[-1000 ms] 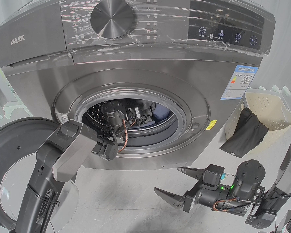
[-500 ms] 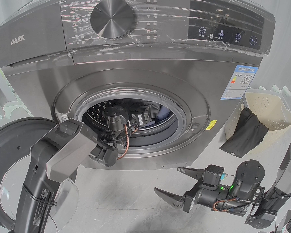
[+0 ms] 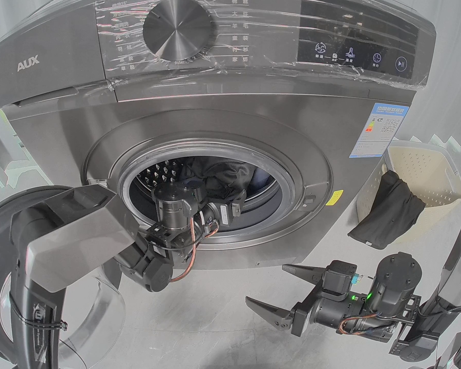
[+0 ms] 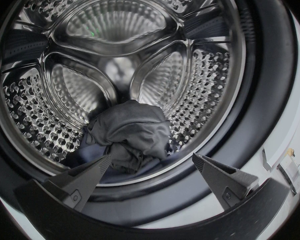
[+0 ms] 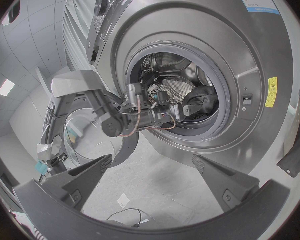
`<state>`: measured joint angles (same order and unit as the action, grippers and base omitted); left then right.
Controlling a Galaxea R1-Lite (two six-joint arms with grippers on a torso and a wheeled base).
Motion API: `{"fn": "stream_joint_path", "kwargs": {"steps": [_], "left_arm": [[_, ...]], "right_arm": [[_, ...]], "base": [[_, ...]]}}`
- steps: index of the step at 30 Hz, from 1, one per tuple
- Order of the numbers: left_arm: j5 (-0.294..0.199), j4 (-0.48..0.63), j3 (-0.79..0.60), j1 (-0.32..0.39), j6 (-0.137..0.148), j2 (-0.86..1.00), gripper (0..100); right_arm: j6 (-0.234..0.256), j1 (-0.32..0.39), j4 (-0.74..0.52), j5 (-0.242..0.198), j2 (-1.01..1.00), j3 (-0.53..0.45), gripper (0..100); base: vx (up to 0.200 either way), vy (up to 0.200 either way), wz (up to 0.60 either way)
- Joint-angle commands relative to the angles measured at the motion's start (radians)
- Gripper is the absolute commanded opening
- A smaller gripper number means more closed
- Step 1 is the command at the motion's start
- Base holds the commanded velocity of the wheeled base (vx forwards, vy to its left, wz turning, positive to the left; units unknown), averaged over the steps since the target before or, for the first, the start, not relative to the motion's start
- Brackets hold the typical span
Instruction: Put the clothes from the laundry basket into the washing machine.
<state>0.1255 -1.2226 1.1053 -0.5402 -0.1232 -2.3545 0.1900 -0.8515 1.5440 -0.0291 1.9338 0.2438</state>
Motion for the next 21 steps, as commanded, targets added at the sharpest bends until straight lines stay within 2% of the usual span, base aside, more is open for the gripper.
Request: {"fn": "stream_joint_path", "kwargs": {"steps": [1,3,4,6,9,11,14,19,21], "left_arm": [[-0.021,-0.092,-0.243,-0.070,-0.007,0.205,100],[-0.021,-0.097,-0.262,-0.075,-0.007,0.218,100],[-0.021,-0.114,-0.378,-0.095,-0.018,0.294,100],[-0.024,-0.112,-0.472,-0.109,-0.030,0.357,100],[-0.067,-0.123,-0.604,-0.142,-0.061,0.443,100],[-0.090,-0.149,-0.690,-0.167,-0.072,0.509,100],[-0.093,-0.190,-0.769,-0.181,-0.073,0.577,100],[-0.066,-0.253,-0.874,-0.172,-0.062,0.679,100],[-0.063,-0.255,-0.923,-0.170,-0.061,0.739,100]], "right_arm": [[-0.004,0.002,-0.001,0.000,-0.024,-0.009,100],[-0.004,0.002,-0.001,0.000,-0.026,-0.009,100],[0.000,0.000,-0.001,0.000,-0.036,-0.012,100],[0.002,-0.001,-0.001,0.002,-0.044,-0.021,100],[0.005,0.000,-0.001,0.006,-0.061,-0.037,100],[0.006,0.006,-0.001,0.015,-0.079,-0.047,100],[0.006,0.020,-0.001,0.020,-0.115,-0.069,100],[0.008,0.042,-0.002,0.026,-0.200,-0.135,100],[0.014,0.045,-0.002,0.051,-0.230,-0.176,100]], "base": [[0.000,0.000,0.00],[0.000,0.000,0.00],[0.000,0.000,0.00],[0.000,0.000,0.00],[0.000,0.000,0.00],[0.000,0.000,0.00],[0.000,0.000,0.00],[0.000,0.000,0.00],[0.000,0.000,0.00]]}}
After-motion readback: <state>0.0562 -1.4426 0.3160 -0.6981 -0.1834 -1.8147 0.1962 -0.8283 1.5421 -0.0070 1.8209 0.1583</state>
